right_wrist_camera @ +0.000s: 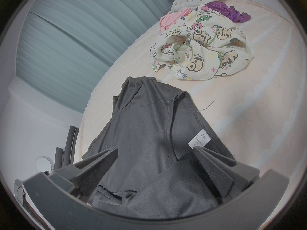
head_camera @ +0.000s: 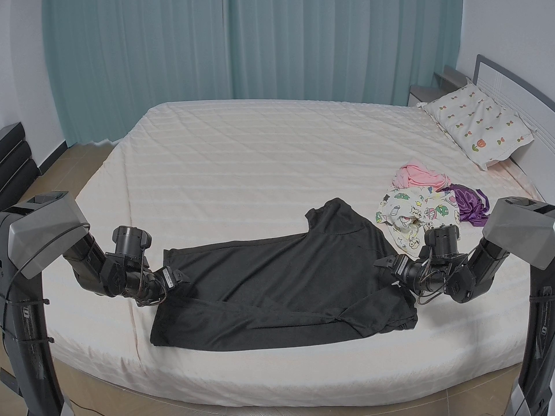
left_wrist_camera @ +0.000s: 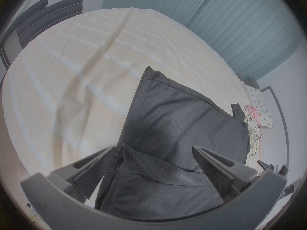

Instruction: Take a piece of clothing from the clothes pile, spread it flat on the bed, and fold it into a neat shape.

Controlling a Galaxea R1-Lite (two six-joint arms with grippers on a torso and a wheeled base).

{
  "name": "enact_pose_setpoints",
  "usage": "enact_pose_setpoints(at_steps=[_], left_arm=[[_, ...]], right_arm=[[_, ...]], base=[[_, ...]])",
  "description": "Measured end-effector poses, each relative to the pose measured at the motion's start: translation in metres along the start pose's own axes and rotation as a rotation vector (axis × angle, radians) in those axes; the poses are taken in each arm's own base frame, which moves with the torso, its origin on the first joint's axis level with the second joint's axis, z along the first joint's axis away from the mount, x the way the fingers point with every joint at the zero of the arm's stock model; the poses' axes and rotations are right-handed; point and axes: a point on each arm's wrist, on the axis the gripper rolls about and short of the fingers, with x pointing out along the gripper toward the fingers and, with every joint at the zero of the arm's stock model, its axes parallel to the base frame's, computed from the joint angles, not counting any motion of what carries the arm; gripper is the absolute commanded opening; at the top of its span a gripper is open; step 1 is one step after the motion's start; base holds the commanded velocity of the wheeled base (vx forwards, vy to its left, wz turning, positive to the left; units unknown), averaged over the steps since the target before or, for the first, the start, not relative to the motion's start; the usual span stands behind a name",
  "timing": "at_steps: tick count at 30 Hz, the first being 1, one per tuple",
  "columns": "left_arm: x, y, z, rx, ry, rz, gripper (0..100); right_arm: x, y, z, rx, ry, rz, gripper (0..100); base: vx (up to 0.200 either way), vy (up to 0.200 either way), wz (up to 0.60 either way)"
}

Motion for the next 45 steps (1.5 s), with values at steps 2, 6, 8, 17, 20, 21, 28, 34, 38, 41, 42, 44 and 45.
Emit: enact_pose_setpoints(at_steps=[2, 6, 8, 17, 20, 21, 28, 34, 38, 41, 42, 44, 45], left_arm=[[0.003, -0.001, -0.001, 0.004, 0.001, 0.002, 100], [0.006, 0.0, -0.001, 0.011, 0.005, 0.007, 100], [0.008, 0.0, -0.002, 0.015, 0.006, 0.011, 0], [0.011, 0.007, 0.001, -0.005, -0.01, 0.054, 0], [0.011, 0.01, 0.001, -0.029, -0.009, 0.061, 0], [0.011, 0.011, 0.002, -0.04, -0.009, 0.062, 0], [0.01, 0.014, 0.002, -0.061, -0.008, 0.069, 0], [0.009, 0.019, 0.004, -0.077, -0.007, 0.08, 0], [0.009, 0.021, 0.005, -0.092, -0.009, 0.083, 0], [0.009, 0.021, 0.005, -0.096, -0.011, 0.084, 0], [0.009, 0.022, 0.005, -0.097, -0.011, 0.085, 0], [0.008, 0.022, 0.006, -0.098, -0.013, 0.085, 0], [0.008, 0.023, 0.006, -0.1, -0.013, 0.087, 0]], right_arm=[[0.0, -0.001, -0.001, -0.005, 0.011, 0.004, 100], [0.002, -0.003, -0.002, -0.03, 0.003, 0.02, 100], [0.003, -0.004, -0.003, -0.056, -0.005, 0.026, 100], [0.004, -0.015, -0.013, -0.13, 0.003, 0.018, 100], [0.006, -0.018, -0.015, -0.14, 0.011, 0.012, 100], [0.006, -0.019, -0.015, -0.143, 0.014, 0.012, 100], [0.008, -0.023, -0.019, -0.143, 0.043, 0.022, 0], [0.009, -0.024, -0.02, -0.137, 0.051, 0.022, 0], [0.009, -0.025, -0.019, -0.128, 0.045, 0.024, 0], [0.009, -0.025, -0.016, -0.126, 0.026, 0.031, 0], [0.009, -0.025, -0.016, -0.126, 0.021, 0.033, 0], [0.009, -0.025, -0.014, -0.123, 0.007, 0.04, 0], [0.009, -0.024, -0.013, -0.119, -0.003, 0.047, 0]], base=[[0.0, 0.0, 0.0], [0.0, 0.0, 0.0], [0.0, 0.0, 0.0], [0.0, 0.0, 0.0], [0.0, 0.0, 0.0], [0.0, 0.0, 0.0], [0.0, 0.0, 0.0], [0.0, 0.0, 0.0], [0.0, 0.0, 0.0], [0.0, 0.0, 0.0], [0.0, 0.0, 0.0], [0.0, 0.0, 0.0], [0.0, 0.0, 0.0]])
